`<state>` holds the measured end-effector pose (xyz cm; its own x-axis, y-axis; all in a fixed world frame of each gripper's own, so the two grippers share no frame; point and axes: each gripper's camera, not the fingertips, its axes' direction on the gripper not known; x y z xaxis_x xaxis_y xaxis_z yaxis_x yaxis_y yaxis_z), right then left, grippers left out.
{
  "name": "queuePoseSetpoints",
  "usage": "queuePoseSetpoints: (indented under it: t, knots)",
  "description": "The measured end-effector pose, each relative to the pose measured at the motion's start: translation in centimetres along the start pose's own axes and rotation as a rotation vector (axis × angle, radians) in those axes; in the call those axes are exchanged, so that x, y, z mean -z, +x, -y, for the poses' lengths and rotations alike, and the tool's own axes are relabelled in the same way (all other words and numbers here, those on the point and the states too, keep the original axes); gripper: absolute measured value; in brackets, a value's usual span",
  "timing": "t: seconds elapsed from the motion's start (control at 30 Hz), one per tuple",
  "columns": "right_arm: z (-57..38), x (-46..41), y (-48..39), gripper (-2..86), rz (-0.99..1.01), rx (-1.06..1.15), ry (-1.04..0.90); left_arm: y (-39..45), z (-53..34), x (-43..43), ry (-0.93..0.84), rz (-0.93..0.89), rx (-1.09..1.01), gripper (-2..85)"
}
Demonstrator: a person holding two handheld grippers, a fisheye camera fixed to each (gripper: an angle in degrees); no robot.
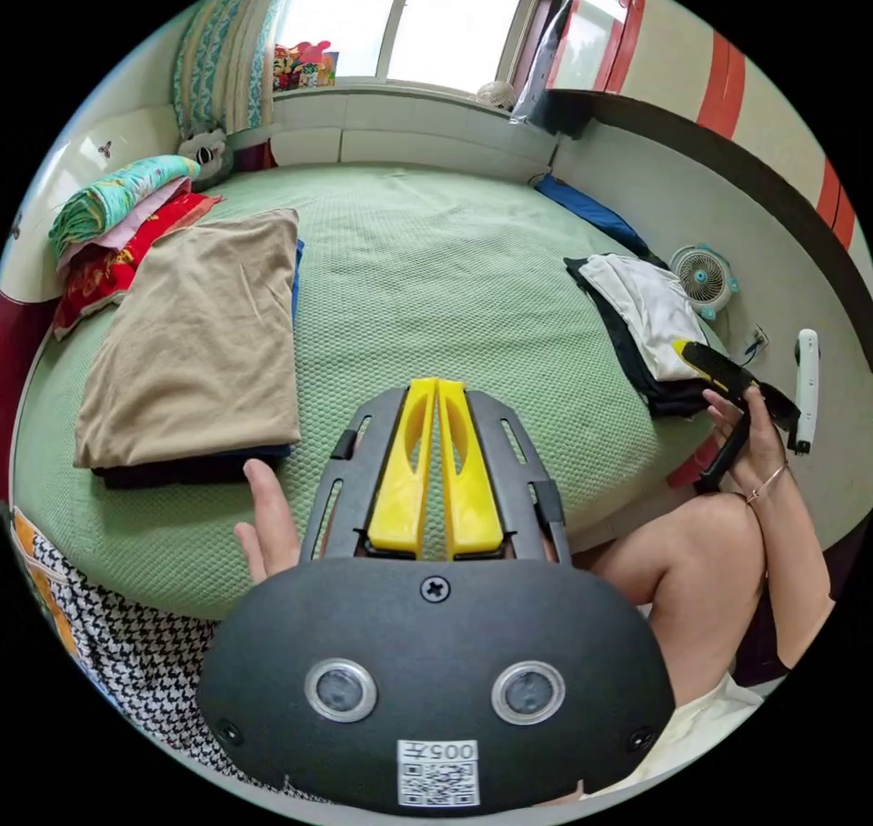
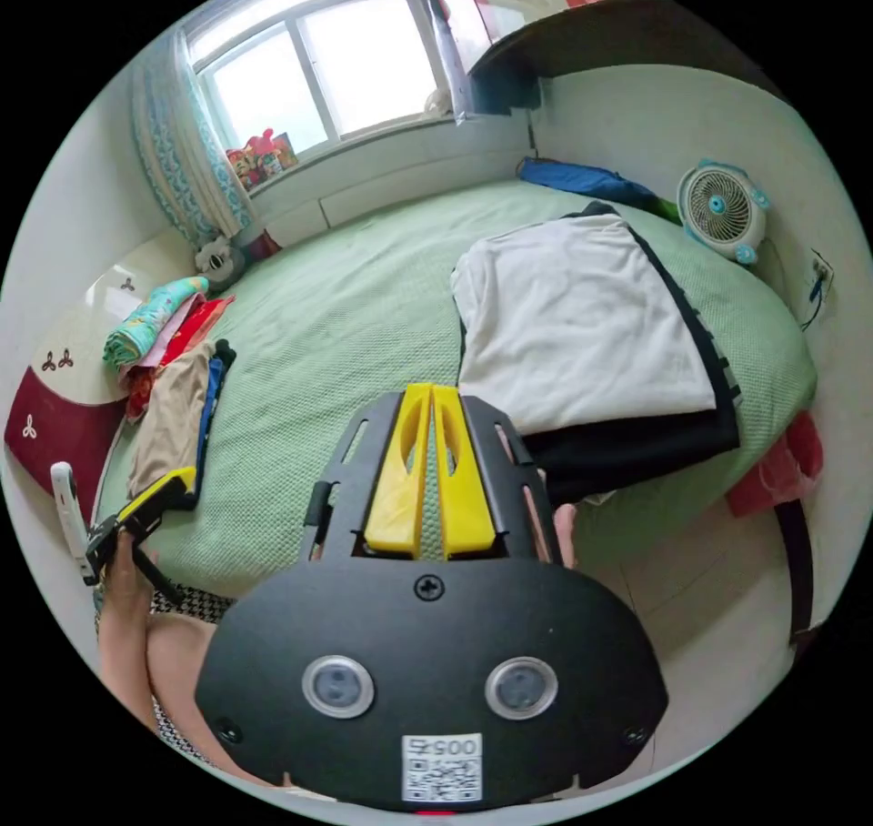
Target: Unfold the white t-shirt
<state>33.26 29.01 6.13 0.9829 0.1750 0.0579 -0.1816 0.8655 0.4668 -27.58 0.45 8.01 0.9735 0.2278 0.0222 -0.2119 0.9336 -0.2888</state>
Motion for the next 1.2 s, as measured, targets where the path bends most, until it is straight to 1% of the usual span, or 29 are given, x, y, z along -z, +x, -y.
queuePoseSetpoints:
  t: [0.1,0.23,0.4,0.63,0.73,0.9,1.07,1.2]
  knots:
    - [-0.3,0.4,-0.6,-0.9,-0.019,0.025,0.043,0.2,0.1,-0.3,-0.008,-0.004,-0.003,-0.6]
    - [-0.5,0.6,-1.3,-0.6,-0.020,0.058,0.052,0.6,0.1,-0.4,0.006,-0.004,-0.005,-0.6]
    - [-1.0,1.3,-1.9,2.0,-0.064,0.072,0.113,1.5,0.2,-0.5,0.029,0.022,-0.035,-0.5]
    - [-1.1,1.5,-2.1,3.2,-0.074,0.061,0.099,2.5,0.5,-0.8,0.059,0.011,-0.045,-0.6]
    - [-1.2,1.6,-2.1,4.0,-0.079,0.052,0.117,2.9,0.7,-0.9,0.089,-0.008,-0.048,-0.6]
    - [-1.3,1.8,-2.0,4.4,-0.110,0.029,0.138,4.3,1.2,-1.8,0.089,-0.016,-0.071,-0.6]
    - [-1.1,1.7,-1.5,4.7,-0.164,-0.035,0.100,7.0,2.1,-3.2,0.072,-0.121,-0.144,-0.6]
    - [-1.3,1.9,-1.2,4.8,-0.249,-0.071,0.147,9.2,2.4,-4.1,0.061,-0.163,-0.216,-0.5]
